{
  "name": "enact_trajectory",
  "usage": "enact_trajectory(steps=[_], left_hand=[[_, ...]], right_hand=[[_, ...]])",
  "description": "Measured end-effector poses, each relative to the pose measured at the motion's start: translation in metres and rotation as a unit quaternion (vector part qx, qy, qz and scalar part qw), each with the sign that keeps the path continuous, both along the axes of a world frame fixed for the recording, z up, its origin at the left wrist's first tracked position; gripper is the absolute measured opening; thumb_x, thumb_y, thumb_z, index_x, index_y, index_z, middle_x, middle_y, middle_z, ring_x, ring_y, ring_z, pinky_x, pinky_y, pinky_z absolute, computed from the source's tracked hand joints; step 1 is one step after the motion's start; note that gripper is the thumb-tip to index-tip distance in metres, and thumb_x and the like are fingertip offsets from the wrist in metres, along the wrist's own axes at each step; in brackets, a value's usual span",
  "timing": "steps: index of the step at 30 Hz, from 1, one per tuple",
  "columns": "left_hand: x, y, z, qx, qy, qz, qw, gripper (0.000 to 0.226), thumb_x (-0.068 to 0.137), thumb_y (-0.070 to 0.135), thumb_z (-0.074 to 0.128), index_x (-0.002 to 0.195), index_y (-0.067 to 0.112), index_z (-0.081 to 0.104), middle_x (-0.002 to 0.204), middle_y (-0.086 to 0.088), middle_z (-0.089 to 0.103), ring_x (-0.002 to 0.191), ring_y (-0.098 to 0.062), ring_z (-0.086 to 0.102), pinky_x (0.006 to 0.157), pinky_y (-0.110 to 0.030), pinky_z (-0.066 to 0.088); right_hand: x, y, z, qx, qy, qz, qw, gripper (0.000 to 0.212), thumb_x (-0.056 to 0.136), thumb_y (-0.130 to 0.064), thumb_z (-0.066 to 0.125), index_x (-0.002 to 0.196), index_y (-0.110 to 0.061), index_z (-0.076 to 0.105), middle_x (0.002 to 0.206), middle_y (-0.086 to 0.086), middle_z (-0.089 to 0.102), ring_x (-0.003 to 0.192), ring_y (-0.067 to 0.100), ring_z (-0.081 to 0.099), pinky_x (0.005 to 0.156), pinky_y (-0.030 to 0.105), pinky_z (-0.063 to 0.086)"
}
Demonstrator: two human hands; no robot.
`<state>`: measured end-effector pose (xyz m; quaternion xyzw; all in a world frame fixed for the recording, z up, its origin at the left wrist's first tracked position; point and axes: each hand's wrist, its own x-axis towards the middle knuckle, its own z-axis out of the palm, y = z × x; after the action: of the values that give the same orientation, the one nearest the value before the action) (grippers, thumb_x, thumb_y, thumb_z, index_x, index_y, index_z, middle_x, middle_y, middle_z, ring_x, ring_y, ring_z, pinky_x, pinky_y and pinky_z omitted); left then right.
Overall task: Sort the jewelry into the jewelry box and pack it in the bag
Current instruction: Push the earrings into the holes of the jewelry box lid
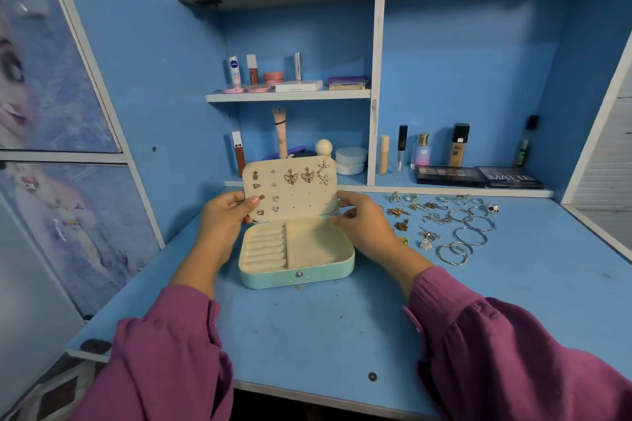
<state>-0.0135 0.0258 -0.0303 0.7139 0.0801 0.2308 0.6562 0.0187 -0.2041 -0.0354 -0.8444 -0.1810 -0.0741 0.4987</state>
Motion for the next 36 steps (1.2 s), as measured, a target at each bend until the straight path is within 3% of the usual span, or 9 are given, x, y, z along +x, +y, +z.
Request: enact_trajectory(steps=[4,8,12,17,21,27,33,36], left_hand=[[0.001,-0.007,-0.001,0.026,0.004,-0.004,1.0,0.011,0.095,0.008,0.054,0.097,0.007,0.065,0.08,-0.003,0.067,0.049,0.003,0.055,0.055,-0.015,0.046],[0.004,-0.005,-0.003,0.037,0.019,-0.007,0.999,0.018,0.097,0.012,0.05,0.109,0.006,0.063,0.098,-0.009,0.069,0.074,-0.011,0.065,0.062,-0.022,0.05],[0.002,-0.007,-0.004,0.048,0.007,0.015,0.999,0.011,0.095,0.009,0.054,0.099,0.005,0.064,0.084,-0.006,0.067,0.049,0.003,0.057,0.047,-0.012,0.045],[0.001,-0.004,-0.004,0.047,0.012,0.023,0.999,0.014,0.094,0.007,0.054,0.101,0.009,0.065,0.086,-0.003,0.069,0.053,-0.001,0.055,0.058,-0.019,0.046],[-0.003,-0.006,-0.004,0.046,0.015,0.011,0.999,0.017,0.092,0.0,0.055,0.103,0.009,0.064,0.088,-0.001,0.068,0.061,-0.002,0.061,0.055,-0.015,0.047],[-0.003,-0.003,-0.006,0.065,0.023,0.016,0.997,0.022,0.091,-0.001,0.055,0.107,0.01,0.064,0.089,0.001,0.068,0.081,-0.014,0.064,0.071,-0.025,0.051],[-0.004,-0.004,-0.006,0.084,0.024,0.022,0.996,0.024,0.09,-0.002,0.055,0.106,0.015,0.063,0.09,0.004,0.068,0.081,-0.01,0.064,0.069,-0.021,0.049],[-0.004,-0.004,-0.006,0.088,0.025,0.021,0.996,0.023,0.091,0.0,0.056,0.105,0.016,0.063,0.09,0.002,0.068,0.082,-0.012,0.065,0.071,-0.023,0.051]], right_hand=[[0.002,0.001,-0.002,-0.016,0.006,-0.007,1.0,0.047,0.089,-0.01,0.06,0.135,-0.016,0.05,0.125,0.004,0.053,0.084,0.012,0.058,0.077,0.019,0.039],[0.002,0.0,-0.001,-0.026,0.002,-0.005,1.0,0.048,0.09,-0.009,0.06,0.137,-0.016,0.05,0.126,0.005,0.052,0.085,0.013,0.057,0.078,0.019,0.039],[0.002,0.0,-0.001,-0.034,0.002,-0.005,0.999,0.045,0.09,-0.01,0.06,0.134,-0.017,0.052,0.126,0.004,0.052,0.089,0.014,0.059,0.077,0.018,0.04],[-0.001,-0.003,0.002,-0.034,-0.018,0.0,0.999,0.032,0.087,-0.005,0.06,0.117,-0.016,0.064,0.105,-0.003,0.058,0.066,0.001,0.05,0.056,0.005,0.039],[-0.004,-0.007,0.003,-0.04,-0.014,-0.016,0.999,0.03,0.089,-0.008,0.058,0.118,-0.013,0.064,0.098,-0.001,0.062,0.068,0.001,0.048,0.063,0.014,0.039],[-0.004,-0.024,0.013,-0.059,-0.005,-0.043,0.997,0.023,0.092,-0.009,0.055,0.109,-0.013,0.071,0.107,0.0,0.069,0.09,0.009,0.057,0.078,0.019,0.044],[0.0,-0.06,0.033,-0.138,0.061,-0.034,0.988,0.013,0.086,-0.011,0.066,0.093,-0.016,0.075,0.09,-0.004,0.07,0.07,0.007,0.059,0.055,0.012,0.042],[0.002,-0.079,0.04,-0.192,0.075,-0.031,0.978,0.008,0.082,-0.012,0.071,0.084,-0.018,0.076,0.086,-0.001,0.072,0.077,0.015,0.063,0.059,0.019,0.044]])
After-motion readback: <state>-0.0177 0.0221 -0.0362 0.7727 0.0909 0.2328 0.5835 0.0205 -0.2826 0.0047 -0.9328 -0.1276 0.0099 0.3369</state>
